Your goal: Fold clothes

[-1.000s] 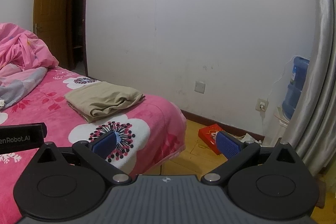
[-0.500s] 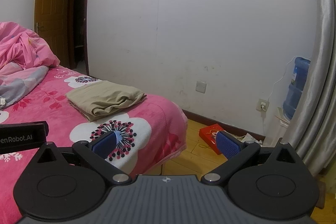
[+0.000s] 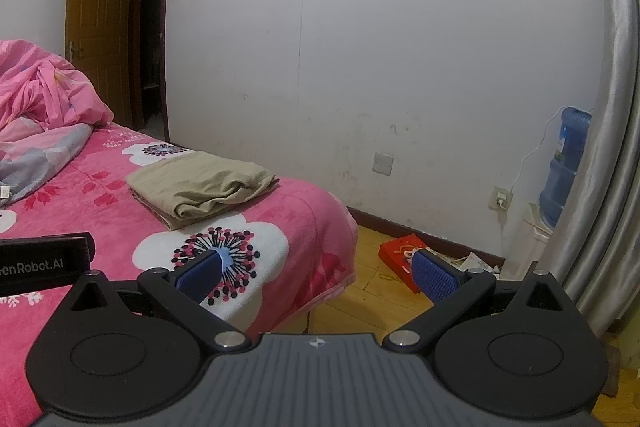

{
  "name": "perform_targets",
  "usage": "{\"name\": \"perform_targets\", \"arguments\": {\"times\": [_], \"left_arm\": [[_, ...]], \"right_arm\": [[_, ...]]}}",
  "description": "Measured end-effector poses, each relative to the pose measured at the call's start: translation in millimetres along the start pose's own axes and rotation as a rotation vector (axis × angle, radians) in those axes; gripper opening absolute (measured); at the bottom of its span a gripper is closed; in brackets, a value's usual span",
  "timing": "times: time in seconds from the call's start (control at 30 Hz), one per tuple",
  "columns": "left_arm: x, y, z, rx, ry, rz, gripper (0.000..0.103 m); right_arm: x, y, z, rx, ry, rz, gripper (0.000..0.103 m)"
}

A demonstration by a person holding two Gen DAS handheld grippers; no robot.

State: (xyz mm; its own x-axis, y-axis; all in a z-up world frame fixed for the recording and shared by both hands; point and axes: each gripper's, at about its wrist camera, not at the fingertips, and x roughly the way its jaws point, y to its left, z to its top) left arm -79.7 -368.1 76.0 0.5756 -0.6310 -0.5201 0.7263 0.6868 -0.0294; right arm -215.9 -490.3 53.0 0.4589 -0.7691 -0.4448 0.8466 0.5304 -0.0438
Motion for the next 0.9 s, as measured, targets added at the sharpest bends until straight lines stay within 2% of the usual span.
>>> {"name": "perform_targets", "arguments": {"times": [0.3, 0.9], "left_arm": [[5.4, 1.2, -2.9, -0.015, 0.022, 0.009, 0.103], [3.2, 0.2, -2.5, -0.006, 0.011, 0.009, 0.103]], "right_arm": [[5.0, -1.5, -1.8, 0.002, 0.013, 0.001, 0.103], [6.5, -4.8, 0.8, 0.005, 0.009, 0.001, 0.103]]}}
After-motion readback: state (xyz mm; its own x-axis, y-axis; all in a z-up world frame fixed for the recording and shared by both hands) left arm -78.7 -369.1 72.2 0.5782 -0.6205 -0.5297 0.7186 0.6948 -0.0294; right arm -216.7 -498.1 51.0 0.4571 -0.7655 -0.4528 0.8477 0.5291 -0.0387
